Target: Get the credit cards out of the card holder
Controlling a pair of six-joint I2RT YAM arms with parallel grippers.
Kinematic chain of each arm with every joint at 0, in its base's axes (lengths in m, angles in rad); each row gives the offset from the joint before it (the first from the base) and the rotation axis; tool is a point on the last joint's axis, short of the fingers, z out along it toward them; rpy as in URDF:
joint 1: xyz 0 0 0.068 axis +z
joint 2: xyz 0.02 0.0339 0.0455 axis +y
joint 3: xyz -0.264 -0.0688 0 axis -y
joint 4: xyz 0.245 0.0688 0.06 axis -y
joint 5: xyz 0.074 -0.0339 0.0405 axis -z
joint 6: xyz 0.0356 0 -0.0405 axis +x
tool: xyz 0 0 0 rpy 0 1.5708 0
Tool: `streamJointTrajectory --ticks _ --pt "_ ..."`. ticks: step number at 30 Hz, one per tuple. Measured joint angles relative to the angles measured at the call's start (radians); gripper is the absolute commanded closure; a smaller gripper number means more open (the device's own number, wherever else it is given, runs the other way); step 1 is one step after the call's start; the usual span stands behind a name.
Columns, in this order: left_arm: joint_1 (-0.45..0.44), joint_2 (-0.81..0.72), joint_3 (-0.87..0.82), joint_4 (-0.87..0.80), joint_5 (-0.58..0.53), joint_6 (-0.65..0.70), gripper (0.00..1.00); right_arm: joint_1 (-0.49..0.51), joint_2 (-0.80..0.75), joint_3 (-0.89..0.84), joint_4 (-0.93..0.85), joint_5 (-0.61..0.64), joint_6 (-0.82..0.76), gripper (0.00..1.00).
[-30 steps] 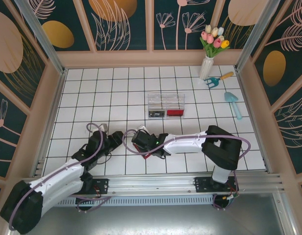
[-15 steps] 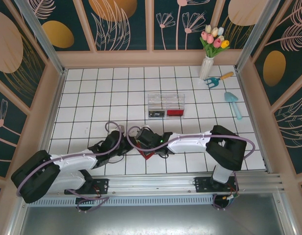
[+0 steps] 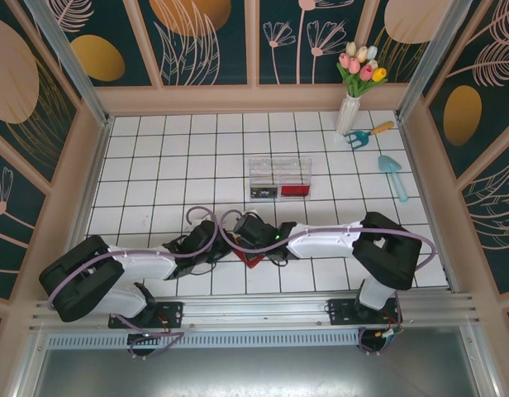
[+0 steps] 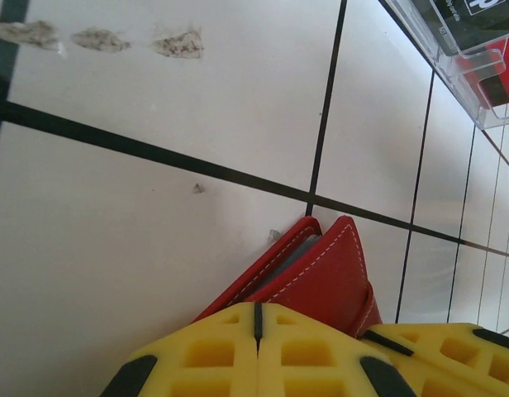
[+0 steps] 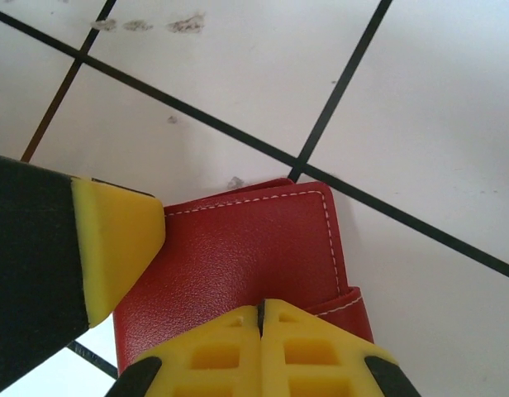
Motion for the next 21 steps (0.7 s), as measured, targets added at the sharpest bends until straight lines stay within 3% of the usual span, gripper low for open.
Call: streamJointTrajectory --ticks 12,17,21 --pt "-0.01 0.02 0.006 -0.038 -0.025 0.001 1.0 -0.142 -0.172 -0.08 -0.053 0.013 -0.002 1.0" --pt "-0.01 0.021 0.011 -0.044 -0.024 0.005 1.0 -0.149 -0.19 -0.094 -0.069 0.009 -0.004 1.0" --pt "-0.01 -0.027 0.011 -0.067 -0.013 0.019 0.93 -0.149 -0.19 -0.11 -0.049 -0.033 0.015 1.0"
